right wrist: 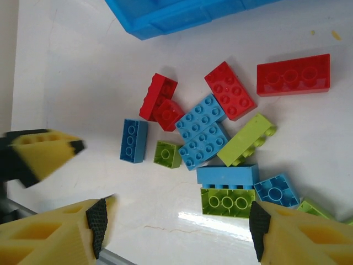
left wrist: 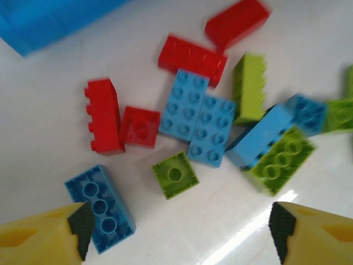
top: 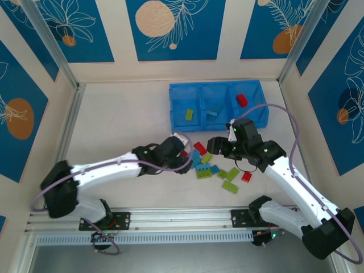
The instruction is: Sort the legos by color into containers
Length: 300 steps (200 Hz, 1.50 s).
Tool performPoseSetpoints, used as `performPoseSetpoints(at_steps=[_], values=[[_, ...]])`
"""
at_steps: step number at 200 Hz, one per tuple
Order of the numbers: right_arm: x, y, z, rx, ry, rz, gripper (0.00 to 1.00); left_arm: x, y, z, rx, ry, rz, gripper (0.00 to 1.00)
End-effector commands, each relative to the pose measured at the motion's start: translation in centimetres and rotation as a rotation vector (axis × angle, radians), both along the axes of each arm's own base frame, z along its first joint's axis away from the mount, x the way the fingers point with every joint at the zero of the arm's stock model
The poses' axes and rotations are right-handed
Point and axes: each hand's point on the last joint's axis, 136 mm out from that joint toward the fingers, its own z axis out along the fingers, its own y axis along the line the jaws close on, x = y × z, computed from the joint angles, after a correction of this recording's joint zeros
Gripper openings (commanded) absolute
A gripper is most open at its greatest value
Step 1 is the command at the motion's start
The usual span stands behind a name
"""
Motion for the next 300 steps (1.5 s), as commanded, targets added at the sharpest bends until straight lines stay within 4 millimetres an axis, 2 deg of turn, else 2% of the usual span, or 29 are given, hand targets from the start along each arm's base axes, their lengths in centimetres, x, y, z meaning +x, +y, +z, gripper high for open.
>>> performPoseSetpoints(at_steps=[1, 32, 71, 115, 149, 163, 179, 213, 231, 244, 264, 277, 300], values=[[-0.1, 1.0, 1.2, 0.054, 0.018, 0.019, 0.71, -0.1, 0.4, -2.7, 0.112, 0.078, 0.043, 0.8], [-0.2, 0.9, 1.0, 0.057, 0.019, 0.016, 0.72, 0.3, -1.4, -4.7, 0.116, 0.12, 0.018, 0.73], [-0.3, 0.8, 0.3, 0.056, 0.038, 0.002, 0.72, 1.0, -1.8, -7.2, 0.134, 0.163, 0.036, 0.58], [-0.5, 0.7, 0.2, 0.057, 0.043, 0.0, 0.72, 0.8, -1.5, -9.6, 0.156, 0.204, 0.042, 0.56], [-0.5, 0.7, 0.2, 0.061, 0.044, -0.002, 0.72, 0.4, -0.9, -10.8, 0.16, 0.215, 0.045, 0.38], [-0.5, 0.8, 0.3, 0.065, 0.045, 0.0, 0.72, 0.3, -0.9, -10.1, 0.139, 0.204, 0.044, 0.33], [-0.5, 0.7, 0.6, 0.067, 0.04, -0.004, 0.72, 0.3, -0.8, -8.1, 0.1, 0.177, 0.038, 0.31], [-0.7, 0.4, 1.3, 0.075, 0.02, -0.016, 0.72, 1.1, -0.7, -0.4, -0.007, 0.036, 0.022, 0.3], [-0.7, 0.1, 1.7, 0.078, -0.002, -0.036, 0.72, 3.8, -0.1, 3.1, -0.003, -0.099, 0.053, 0.28], [-0.7, -0.3, 1.7, 0.078, -0.014, -0.058, 0.72, 6.8, 0.0, 4.3, -0.004, -0.147, 0.084, 0.26], [-0.6, -0.6, 1.6, 0.088, -0.018, -0.088, 0.72, 12.7, 0.4, 4.4, 0.058, -0.214, 0.158, 0.24], [-0.7, -0.7, 1.7, 0.096, -0.021, -0.094, 0.72, 16.4, -0.2, 4.6, 0.071, -0.243, 0.185, 0.24], [-1.0, -0.8, 2.1, 0.104, -0.025, -0.1, 0.72, 21.9, -1.3, 3.6, 0.089, -0.249, 0.214, 0.27]])
